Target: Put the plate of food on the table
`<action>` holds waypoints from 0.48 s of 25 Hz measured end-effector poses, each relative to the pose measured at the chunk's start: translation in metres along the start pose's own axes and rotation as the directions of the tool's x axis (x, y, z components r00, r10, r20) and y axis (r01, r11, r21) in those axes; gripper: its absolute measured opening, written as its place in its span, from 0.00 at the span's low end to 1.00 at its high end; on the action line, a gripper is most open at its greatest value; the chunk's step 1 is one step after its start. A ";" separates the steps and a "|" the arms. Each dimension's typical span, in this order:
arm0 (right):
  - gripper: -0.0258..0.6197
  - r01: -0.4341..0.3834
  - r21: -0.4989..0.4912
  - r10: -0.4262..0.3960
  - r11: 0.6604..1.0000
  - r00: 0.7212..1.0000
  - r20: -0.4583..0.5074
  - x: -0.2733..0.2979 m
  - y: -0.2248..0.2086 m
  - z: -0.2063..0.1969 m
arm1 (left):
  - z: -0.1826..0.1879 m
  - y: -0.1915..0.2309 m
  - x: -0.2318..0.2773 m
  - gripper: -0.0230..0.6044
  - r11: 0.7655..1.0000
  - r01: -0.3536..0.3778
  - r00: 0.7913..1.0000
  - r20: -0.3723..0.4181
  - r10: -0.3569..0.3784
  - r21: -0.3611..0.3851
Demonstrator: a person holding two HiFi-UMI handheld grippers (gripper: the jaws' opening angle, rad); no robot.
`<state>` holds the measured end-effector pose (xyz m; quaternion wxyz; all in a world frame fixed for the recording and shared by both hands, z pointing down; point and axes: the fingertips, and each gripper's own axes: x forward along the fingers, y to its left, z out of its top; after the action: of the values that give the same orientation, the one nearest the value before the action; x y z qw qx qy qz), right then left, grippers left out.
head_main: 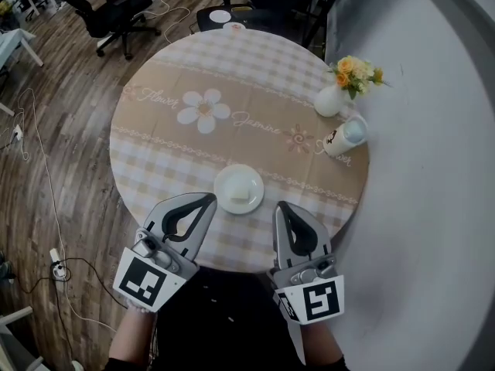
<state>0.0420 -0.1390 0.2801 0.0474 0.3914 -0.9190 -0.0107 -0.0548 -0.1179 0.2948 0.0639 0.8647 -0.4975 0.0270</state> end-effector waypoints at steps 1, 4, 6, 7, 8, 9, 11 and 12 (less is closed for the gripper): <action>0.04 0.000 -0.002 0.000 1.000 1.000 -0.002 0.000 0.000 0.000 | 0.000 0.001 0.000 0.04 1.000 -0.001 1.000 0.000 0.001 -0.001; 0.04 -0.001 -0.007 0.001 1.000 1.000 -0.007 0.002 -0.001 0.000 | 0.000 0.002 0.000 0.04 1.000 -0.003 1.000 -0.003 0.003 0.000; 0.04 -0.002 -0.007 0.002 1.000 1.000 -0.013 0.001 -0.001 -0.001 | 0.000 0.001 0.000 0.04 1.000 -0.005 1.000 -0.002 0.005 -0.002; 0.04 -0.004 -0.007 0.004 1.000 1.000 -0.016 0.001 0.000 -0.002 | 0.000 0.001 0.000 0.04 1.000 -0.006 1.000 -0.005 0.006 -0.004; 0.04 -0.006 -0.008 0.006 1.000 1.000 -0.019 0.002 0.000 -0.003 | -0.001 0.001 0.000 0.04 1.000 -0.006 1.000 -0.007 0.006 -0.007; 0.04 -0.008 -0.012 0.008 1.000 1.000 -0.022 0.002 0.000 -0.003 | -0.001 0.001 0.001 0.04 1.000 -0.005 1.000 -0.006 0.005 -0.008; 0.04 -0.009 -0.021 0.009 1.000 1.000 -0.028 0.004 -0.001 -0.004 | -0.001 0.000 0.002 0.04 1.000 -0.001 1.000 -0.002 0.001 -0.007; 0.04 -0.009 -0.025 0.009 1.000 0.999 -0.031 0.004 -0.001 -0.004 | -0.001 0.000 0.003 0.04 1.000 0.000 1.000 -0.001 0.000 -0.006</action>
<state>0.0401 -0.1426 0.2840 0.0665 0.3867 -0.9196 -0.0158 -0.0537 -0.1203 0.2959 0.0668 0.8646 -0.4974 0.0261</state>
